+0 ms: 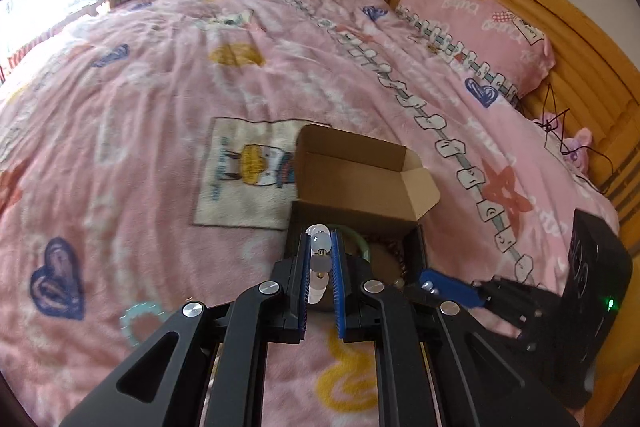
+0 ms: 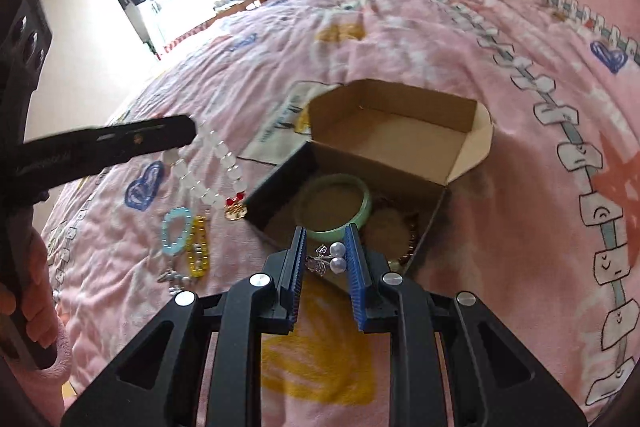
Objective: Organize jewelry
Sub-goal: 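Lift the white bracelet into the box and open the left tool, then move both tools over the light blue and yellow bead bracelets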
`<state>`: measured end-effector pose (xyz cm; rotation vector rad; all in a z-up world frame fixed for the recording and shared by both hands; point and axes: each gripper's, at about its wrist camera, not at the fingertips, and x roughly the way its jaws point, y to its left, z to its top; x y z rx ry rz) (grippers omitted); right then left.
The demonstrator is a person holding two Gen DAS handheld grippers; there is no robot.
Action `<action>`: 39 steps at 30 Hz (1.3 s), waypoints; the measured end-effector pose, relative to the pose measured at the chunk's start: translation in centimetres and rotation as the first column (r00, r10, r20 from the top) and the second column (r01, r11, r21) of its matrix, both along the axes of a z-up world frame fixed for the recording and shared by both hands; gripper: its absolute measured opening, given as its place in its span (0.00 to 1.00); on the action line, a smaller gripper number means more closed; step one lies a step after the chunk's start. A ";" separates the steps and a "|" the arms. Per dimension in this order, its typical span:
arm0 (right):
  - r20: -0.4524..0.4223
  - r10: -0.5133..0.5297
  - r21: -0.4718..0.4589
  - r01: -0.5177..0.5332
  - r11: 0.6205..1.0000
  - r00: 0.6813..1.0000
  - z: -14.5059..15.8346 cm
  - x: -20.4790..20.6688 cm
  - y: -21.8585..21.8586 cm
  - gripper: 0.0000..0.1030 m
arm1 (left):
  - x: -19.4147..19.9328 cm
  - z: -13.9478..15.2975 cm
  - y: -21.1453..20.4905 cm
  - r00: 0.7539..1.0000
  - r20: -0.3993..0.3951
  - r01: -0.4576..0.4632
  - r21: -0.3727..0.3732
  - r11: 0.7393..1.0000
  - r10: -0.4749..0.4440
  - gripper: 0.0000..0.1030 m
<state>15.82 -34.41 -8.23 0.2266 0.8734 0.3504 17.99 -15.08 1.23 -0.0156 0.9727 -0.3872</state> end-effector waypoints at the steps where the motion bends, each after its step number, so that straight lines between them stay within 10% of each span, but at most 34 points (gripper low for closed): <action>1: -0.013 -0.010 0.012 0.010 1.000 1.000 -0.4 0.3 -0.4 0.19 | 0.5 -0.4 -0.3 1.000 -0.002 -0.005 -0.012 1.000 0.005 0.11; 39: -0.026 -0.083 0.100 0.085 0.991 0.996 -0.9 0.3 -2.3 0.22 | 0.7 -0.9 -1.4 0.999 0.040 -0.030 0.008 1.000 0.030 0.25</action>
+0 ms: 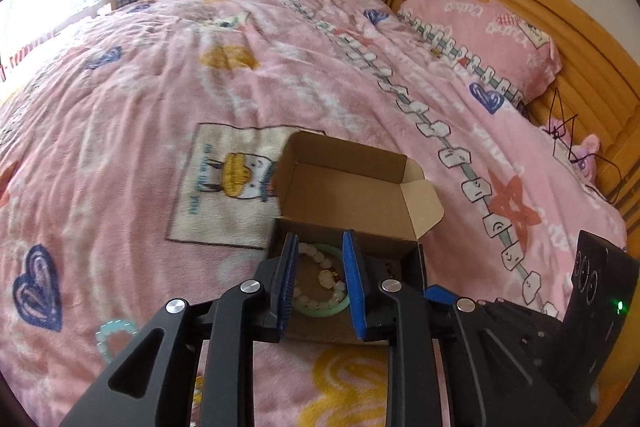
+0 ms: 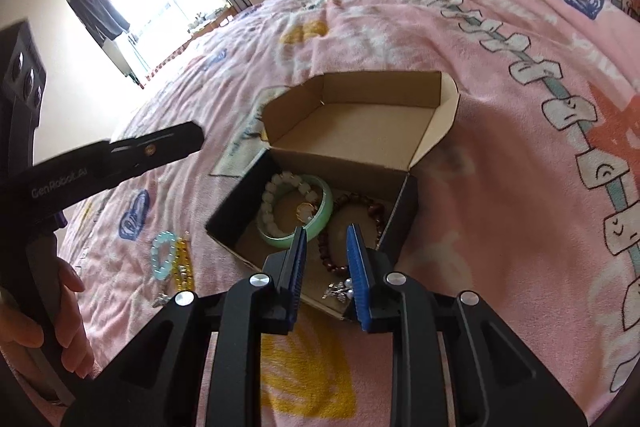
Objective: Organize jewelry
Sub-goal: 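Move both tools over the light blue and yellow bead bracelets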
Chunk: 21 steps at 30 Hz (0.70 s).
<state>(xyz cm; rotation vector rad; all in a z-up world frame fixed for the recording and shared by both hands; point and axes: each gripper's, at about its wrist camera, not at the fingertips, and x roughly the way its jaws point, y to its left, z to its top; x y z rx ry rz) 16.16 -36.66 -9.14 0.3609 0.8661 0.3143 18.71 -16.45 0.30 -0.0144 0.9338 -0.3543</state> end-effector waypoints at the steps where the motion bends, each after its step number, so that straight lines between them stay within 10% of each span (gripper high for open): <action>1: 0.010 0.010 0.005 -0.010 1.000 1.000 0.4 -0.2 0.3 0.22 | -0.3 0.4 0.6 1.000 0.004 -0.007 0.004 1.000 0.007 0.27; 10: 0.066 0.224 -0.018 -0.224 0.974 0.972 2.9 -2.9 7.8 0.22 | -2.8 0.7 10.9 0.984 -0.021 -0.173 0.072 0.982 0.175 0.37; 21: -0.028 0.383 -0.076 -0.384 0.920 0.923 -1.1 -4.2 16.9 0.22 | -2.9 -5.9 18.8 0.939 -0.200 -0.264 0.101 0.959 0.279 0.37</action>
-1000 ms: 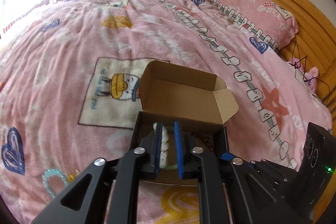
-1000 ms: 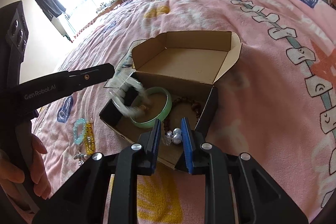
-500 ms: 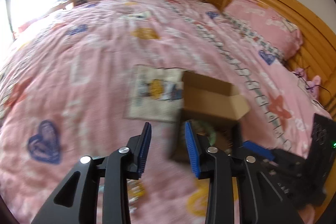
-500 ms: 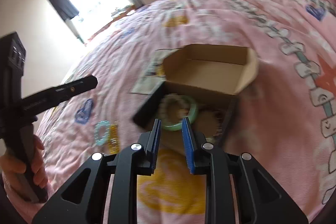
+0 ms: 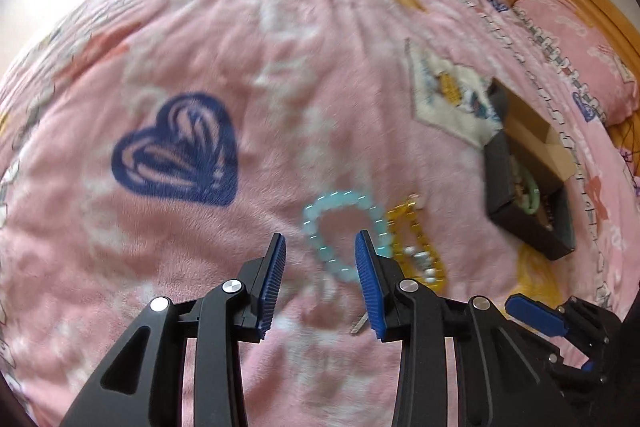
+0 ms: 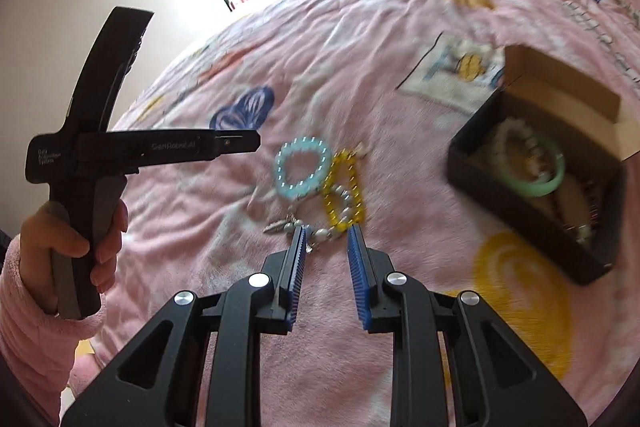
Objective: Organize jewelry
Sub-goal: 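Move both tools over the light blue and yellow bead bracelets, then grasp the light blue bead bracelet with the left tool while the right tool grasps the yellow bead bracelet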
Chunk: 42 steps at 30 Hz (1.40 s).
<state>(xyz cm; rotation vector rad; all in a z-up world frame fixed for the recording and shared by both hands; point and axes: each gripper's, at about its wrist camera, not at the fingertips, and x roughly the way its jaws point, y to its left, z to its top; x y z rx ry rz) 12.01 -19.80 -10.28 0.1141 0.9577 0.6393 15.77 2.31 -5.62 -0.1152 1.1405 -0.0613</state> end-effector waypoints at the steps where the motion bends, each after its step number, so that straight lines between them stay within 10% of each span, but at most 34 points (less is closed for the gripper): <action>1: -0.017 -0.019 0.006 0.019 1.000 1.000 -0.4 0.6 0.0 0.22 | -0.1 -0.3 0.1 1.000 -0.006 -0.002 0.000 1.000 0.002 0.37; 16: -0.138 -0.014 -0.033 0.009 0.999 0.990 -3.8 9.0 3.8 0.23 | 2.7 -4.5 0.4 0.995 -0.097 0.004 -0.010 1.000 -0.005 0.37; 25: -0.145 -0.036 -0.054 0.028 0.998 0.989 -4.9 9.7 5.5 0.16 | 3.7 -4.9 0.8 0.994 -0.108 -0.039 -0.044 0.998 0.034 0.36; 29: -0.149 -0.047 -0.032 0.043 0.999 0.988 -5.3 9.7 5.0 0.09 | 3.7 -4.2 0.0 0.996 -0.089 -0.022 0.017 1.000 0.024 0.13; 42: -0.113 -0.043 0.025 0.046 0.999 0.993 -2.2 6.7 2.9 0.09 | 1.5 -0.7 -1.0 0.999 -0.020 0.034 0.043 0.998 -0.033 0.13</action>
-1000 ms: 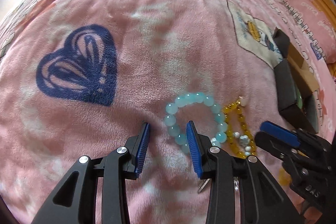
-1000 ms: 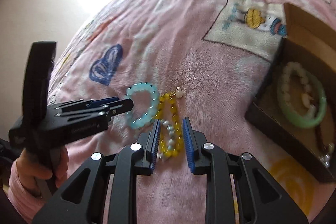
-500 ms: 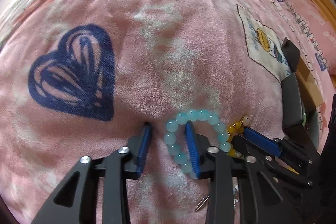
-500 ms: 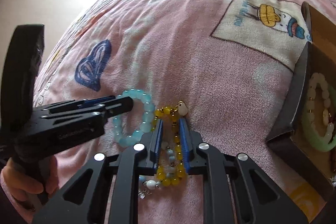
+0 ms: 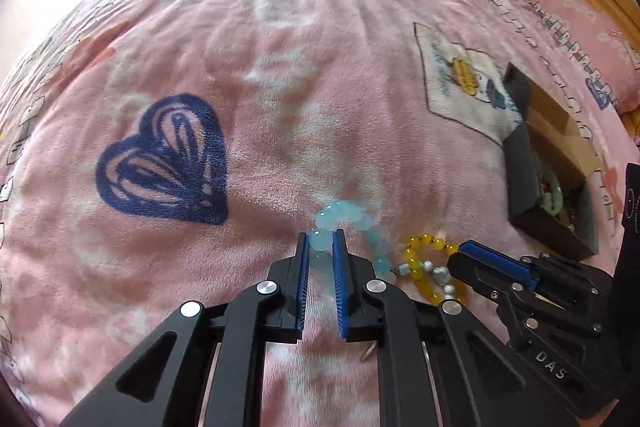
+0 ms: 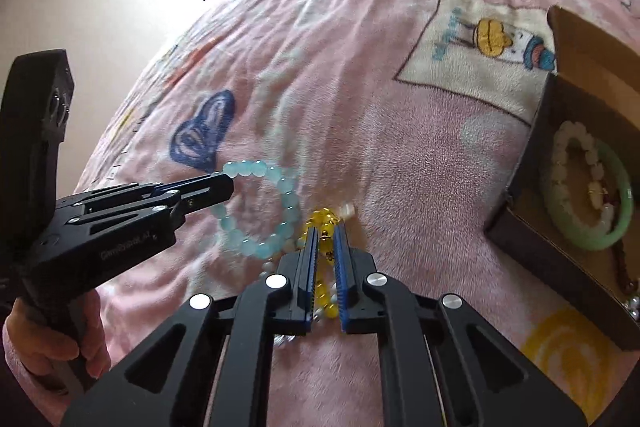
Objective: Organize jewelry
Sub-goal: 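Grasp the light blue bead bracelet with the left tool while the right tool grasps the yellow bead bracelet, then carry both bracelets into the box and open both tools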
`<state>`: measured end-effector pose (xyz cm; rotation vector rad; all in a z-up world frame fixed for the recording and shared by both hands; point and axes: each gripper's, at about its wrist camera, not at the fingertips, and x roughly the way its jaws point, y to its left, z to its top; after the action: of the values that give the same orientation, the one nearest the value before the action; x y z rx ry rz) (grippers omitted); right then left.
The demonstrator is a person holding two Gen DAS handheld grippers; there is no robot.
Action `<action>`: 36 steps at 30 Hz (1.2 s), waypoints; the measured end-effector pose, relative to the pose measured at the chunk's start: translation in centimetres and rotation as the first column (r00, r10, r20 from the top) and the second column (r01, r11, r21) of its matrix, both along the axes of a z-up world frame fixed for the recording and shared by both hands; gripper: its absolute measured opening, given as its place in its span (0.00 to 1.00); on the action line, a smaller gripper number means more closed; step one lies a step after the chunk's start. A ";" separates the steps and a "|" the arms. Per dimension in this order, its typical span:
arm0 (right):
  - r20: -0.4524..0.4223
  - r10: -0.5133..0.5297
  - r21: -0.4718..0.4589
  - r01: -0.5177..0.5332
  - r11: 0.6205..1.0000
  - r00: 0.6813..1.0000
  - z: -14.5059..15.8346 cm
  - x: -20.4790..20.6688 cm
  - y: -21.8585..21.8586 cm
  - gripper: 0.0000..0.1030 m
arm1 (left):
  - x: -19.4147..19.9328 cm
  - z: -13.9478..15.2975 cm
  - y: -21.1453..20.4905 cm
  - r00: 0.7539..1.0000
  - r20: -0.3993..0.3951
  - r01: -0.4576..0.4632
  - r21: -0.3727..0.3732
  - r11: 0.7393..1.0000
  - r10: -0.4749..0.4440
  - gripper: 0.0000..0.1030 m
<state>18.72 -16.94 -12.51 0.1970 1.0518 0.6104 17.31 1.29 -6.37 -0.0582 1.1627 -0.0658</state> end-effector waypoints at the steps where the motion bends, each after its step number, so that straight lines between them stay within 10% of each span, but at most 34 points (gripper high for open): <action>1: 0.004 0.001 0.003 -0.001 1.000 1.000 0.3 -0.3 -0.2 0.09 | -0.3 0.4 0.1 1.000 0.006 -0.001 -0.003 1.000 0.001 0.12; 36: 0.210 -0.196 0.140 0.169 0.976 0.958 10.4 -8.0 -13.7 0.09 | -6.7 8.8 -7.6 0.963 0.166 0.217 -0.008 0.976 -0.213 0.13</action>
<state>10.68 -30.66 -2.11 0.3209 0.7708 0.5147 10.60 -6.35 2.38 0.0502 0.9992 -0.2736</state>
